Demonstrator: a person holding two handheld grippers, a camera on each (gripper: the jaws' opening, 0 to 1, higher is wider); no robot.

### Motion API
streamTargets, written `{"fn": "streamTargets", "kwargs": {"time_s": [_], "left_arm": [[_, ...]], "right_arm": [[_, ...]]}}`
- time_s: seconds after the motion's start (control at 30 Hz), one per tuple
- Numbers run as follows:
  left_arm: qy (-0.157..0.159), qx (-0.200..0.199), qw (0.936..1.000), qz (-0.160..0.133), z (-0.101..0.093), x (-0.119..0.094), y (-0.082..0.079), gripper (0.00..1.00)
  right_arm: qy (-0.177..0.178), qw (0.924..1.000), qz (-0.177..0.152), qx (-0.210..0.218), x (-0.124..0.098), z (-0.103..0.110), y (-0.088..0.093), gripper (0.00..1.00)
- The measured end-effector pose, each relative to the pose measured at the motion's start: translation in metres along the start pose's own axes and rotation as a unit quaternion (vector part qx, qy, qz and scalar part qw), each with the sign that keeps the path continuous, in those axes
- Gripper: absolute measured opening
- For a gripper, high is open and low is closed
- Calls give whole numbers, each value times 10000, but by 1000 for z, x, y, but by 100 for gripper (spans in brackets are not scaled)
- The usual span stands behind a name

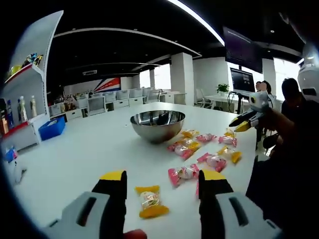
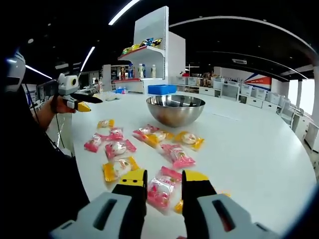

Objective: Pick up the marshmallows scattered on the table and place them into the bowl on the table

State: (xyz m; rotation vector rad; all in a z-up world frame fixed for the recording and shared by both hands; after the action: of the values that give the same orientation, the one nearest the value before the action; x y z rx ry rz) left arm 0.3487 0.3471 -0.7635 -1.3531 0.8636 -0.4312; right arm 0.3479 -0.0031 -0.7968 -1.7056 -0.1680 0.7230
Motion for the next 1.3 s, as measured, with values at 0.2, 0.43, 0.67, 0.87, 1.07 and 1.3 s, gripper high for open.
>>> {"fn": "streamTargets", "kwargs": {"time_s": [0.2,0.43,0.67,0.87,1.07,1.3], "left_arm": [[-42,-20,10000,73,-7,-8,6,58],[-44,-48,9999,154,-10,-12,12,58],[-13,-96,9999,108,-11,-9,13,58],[40,-110,9998,131,-13,-5,15,58],[97,-86,9999,103,-16,-4,13,57],[165,-91,9998,72,-19,-1,11,57]], "right_arm": [[70,10000,-13,-15,-2,-4,-2,28],[22,10000,-22,-37,-1,-1,-2,28],[71,10000,-20,-29,-3,-4,-2,28],[79,9999,76,-123,-3,-9,2,28],[6,9989,211,-421,-4,-16,-1,31],[-323,9934,602,-920,-4,-18,6,32]]}}
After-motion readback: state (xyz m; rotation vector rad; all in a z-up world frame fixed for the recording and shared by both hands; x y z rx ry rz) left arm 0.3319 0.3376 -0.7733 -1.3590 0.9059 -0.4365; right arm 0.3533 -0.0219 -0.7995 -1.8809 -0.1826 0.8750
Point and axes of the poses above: the point that each gripper's makers call its tool centre point, and the gripper's own axes: x roughly forward along the fingers, z roughly to its left, y roughly out of its underside, the point moved 3 cm from there along -x, roughly backward along the fingers, and after that the axes turned 9 degrees about y, right-handed, at the moved point
